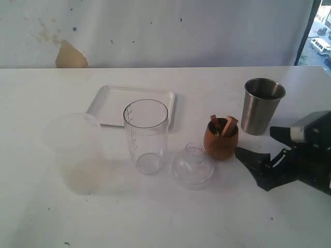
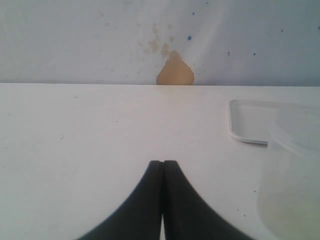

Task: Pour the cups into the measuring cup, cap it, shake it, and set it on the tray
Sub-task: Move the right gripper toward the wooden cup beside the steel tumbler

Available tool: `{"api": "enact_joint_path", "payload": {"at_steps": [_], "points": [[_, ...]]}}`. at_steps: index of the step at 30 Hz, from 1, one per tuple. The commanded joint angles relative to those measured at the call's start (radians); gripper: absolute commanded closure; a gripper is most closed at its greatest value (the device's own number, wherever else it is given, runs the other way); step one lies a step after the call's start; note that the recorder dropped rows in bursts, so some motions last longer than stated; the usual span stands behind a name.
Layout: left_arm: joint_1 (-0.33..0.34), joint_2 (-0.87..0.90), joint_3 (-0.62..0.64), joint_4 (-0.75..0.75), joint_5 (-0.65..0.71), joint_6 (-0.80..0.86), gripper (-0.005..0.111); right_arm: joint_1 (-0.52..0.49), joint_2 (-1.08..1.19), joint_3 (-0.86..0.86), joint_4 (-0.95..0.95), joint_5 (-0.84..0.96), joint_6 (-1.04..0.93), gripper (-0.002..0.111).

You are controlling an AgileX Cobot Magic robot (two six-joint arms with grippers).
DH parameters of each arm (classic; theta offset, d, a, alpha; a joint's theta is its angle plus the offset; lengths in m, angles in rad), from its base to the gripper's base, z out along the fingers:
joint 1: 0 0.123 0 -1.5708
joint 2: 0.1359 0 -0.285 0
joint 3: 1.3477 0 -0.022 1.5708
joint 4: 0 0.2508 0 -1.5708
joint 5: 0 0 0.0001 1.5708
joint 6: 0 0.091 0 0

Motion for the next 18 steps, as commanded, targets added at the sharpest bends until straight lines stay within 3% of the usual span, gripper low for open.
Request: {"api": "enact_joint_path", "payload": {"at_steps": [1, 6, 18], "points": [[0.002, 0.004, -0.002, -0.012, -0.002, 0.001, 0.003, 0.009, 0.159, -0.029, 0.034, -0.112, -0.123, 0.020], [0.002, 0.004, -0.002, -0.012, -0.002, 0.001, 0.003, 0.059, 0.280, -0.082, 0.049, -0.163, -0.234, 0.020], [0.002, 0.004, -0.002, -0.012, -0.002, 0.001, 0.003, 0.082, 0.383, -0.180, 0.115, -0.158, -0.222, 0.020]]}}
